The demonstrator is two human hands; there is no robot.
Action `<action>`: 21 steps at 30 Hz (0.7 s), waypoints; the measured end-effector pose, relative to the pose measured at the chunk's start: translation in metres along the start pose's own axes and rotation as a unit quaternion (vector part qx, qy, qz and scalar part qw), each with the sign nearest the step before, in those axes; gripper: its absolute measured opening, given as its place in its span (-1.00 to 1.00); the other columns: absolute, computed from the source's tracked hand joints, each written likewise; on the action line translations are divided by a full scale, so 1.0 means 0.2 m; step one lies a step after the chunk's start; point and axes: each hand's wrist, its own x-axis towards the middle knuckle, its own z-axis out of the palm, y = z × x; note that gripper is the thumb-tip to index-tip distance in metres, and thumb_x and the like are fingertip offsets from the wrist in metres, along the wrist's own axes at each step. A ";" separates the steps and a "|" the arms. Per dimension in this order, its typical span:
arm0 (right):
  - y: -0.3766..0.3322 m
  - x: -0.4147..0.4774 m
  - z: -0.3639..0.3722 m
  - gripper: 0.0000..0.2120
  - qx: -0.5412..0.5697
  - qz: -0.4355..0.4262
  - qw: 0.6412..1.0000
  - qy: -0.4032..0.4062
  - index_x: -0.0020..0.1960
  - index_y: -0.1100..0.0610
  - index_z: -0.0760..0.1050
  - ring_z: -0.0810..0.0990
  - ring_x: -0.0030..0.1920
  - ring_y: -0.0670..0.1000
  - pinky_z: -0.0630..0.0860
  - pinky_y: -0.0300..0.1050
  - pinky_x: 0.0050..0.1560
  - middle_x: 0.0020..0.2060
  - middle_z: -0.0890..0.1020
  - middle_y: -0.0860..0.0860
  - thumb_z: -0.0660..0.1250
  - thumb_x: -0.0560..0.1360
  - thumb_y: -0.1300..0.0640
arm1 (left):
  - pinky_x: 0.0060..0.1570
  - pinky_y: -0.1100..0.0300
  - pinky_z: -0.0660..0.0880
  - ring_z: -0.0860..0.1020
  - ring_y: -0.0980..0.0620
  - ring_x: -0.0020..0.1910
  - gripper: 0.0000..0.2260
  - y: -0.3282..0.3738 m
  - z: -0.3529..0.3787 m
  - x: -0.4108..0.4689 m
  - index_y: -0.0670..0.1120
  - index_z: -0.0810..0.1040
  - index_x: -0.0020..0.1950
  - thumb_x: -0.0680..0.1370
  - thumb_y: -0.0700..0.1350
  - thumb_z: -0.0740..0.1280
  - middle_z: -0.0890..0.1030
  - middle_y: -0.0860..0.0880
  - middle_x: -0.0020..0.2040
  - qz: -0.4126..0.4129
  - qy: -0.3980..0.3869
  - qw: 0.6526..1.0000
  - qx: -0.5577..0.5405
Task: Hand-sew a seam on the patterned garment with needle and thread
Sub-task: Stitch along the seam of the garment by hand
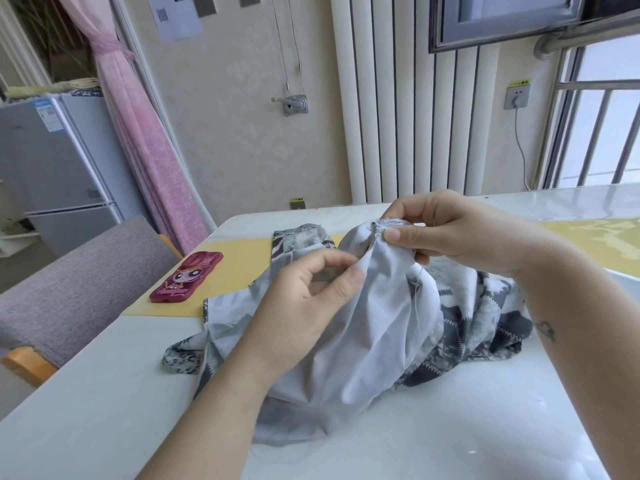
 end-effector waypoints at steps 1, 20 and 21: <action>0.00 0.00 0.00 -0.76 0.000 0.001 1.000 0.000 -0.18 0.21 0.54 0.40 -0.33 0.01 0.39 -0.21 -0.30 -0.34 0.51 0.06 0.34 0.42 0.01 | -0.13 0.28 0.47 0.54 0.10 -0.17 -0.85 0.00 -0.01 0.01 0.04 0.64 -0.12 0.42 0.08 0.39 0.61 0.06 -0.17 -0.020 -0.005 0.999 -0.033; -0.01 -0.01 -0.02 -0.72 -0.010 -0.004 1.000 0.025 -0.19 0.18 0.52 0.39 -0.36 -0.01 0.34 -0.17 -0.28 -0.35 0.48 0.09 0.35 0.43 -0.05 | -0.02 0.07 0.49 0.57 0.08 -0.17 -0.88 0.01 -0.09 0.07 -0.04 0.65 -0.28 0.36 -0.01 0.49 0.63 -0.02 -0.17 -0.016 0.039 0.998 0.055; -0.01 -0.01 -0.01 -0.75 -0.014 -0.004 0.999 0.031 -0.20 0.15 0.53 0.39 -0.36 -0.01 0.34 -0.16 -0.28 -0.35 0.48 0.08 0.34 0.42 -0.05 | -0.03 0.14 0.48 0.57 0.12 -0.18 -0.88 0.02 -0.10 0.08 -0.03 0.65 -0.30 0.37 -0.02 0.52 0.63 0.06 -0.20 -0.008 0.056 0.996 0.072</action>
